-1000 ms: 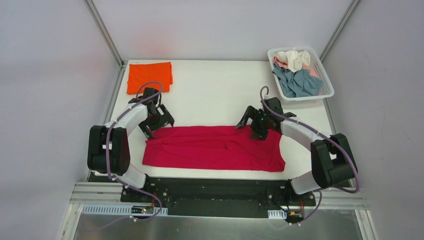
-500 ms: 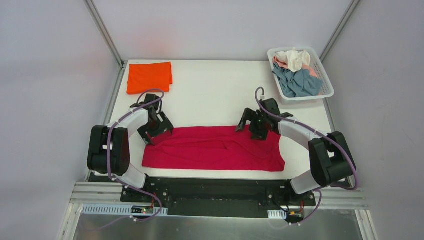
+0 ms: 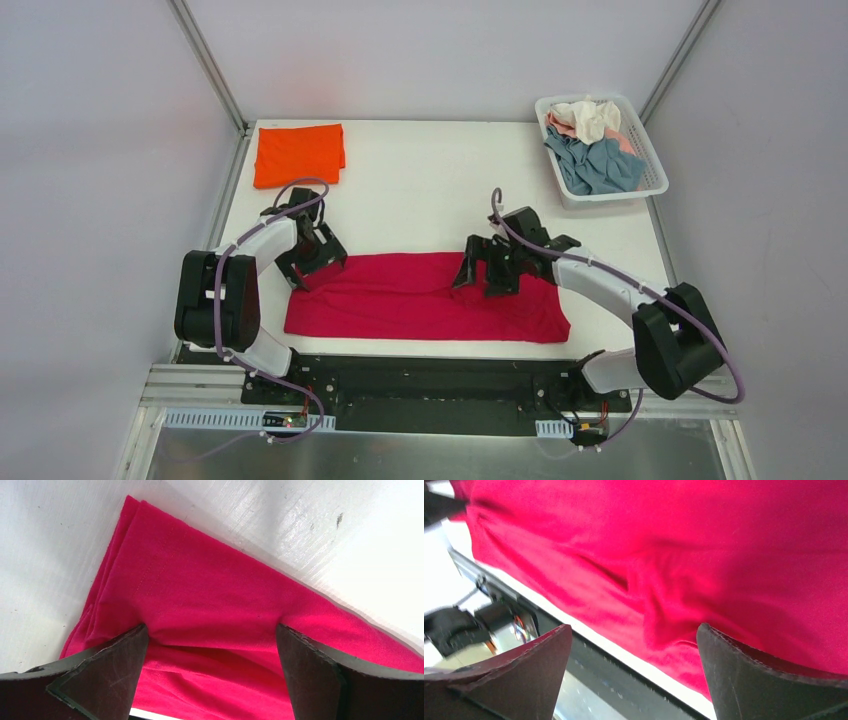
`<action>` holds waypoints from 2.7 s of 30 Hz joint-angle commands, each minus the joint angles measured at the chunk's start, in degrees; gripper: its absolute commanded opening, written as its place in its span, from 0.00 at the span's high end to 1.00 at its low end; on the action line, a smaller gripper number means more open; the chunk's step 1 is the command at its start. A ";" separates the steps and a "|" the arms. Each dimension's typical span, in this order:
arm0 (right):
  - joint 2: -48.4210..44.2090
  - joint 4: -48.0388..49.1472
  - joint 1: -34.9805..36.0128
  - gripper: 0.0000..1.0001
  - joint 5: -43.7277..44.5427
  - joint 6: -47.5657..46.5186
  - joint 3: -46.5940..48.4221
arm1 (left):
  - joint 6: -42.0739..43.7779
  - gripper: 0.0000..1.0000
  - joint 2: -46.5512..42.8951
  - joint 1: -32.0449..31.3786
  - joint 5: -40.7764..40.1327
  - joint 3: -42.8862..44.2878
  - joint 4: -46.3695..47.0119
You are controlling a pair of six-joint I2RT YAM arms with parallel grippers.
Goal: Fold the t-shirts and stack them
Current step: Fold the other side of the tshirt into a rectangle
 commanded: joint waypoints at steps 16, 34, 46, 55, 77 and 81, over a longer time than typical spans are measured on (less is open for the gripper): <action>-22.15 -15.12 15.45 0.08 25.40 6.46 -1.53 | -0.29 0.01 -2.35 -0.13 -2.40 0.48 -2.76; 3.24 -7.36 18.11 0.54 25.01 -1.82 5.60 | 0.81 0.01 1.06 -0.13 -1.85 1.79 -2.76; 6.40 -7.67 19.31 0.87 27.03 -0.59 6.11 | 0.74 0.01 2.06 -0.13 -2.38 2.14 -2.76; 3.62 -16.18 20.04 1.00 27.75 2.16 9.08 | 0.70 0.01 2.26 -0.13 -2.56 2.27 -2.76; 3.33 -24.97 20.24 0.26 21.50 14.19 15.44 | 0.98 0.01 1.39 -0.13 -2.59 2.51 -2.76; -2.12 -27.05 19.75 0.07 28.93 13.35 14.86 | 1.24 0.01 0.03 -0.13 -3.04 2.63 -2.93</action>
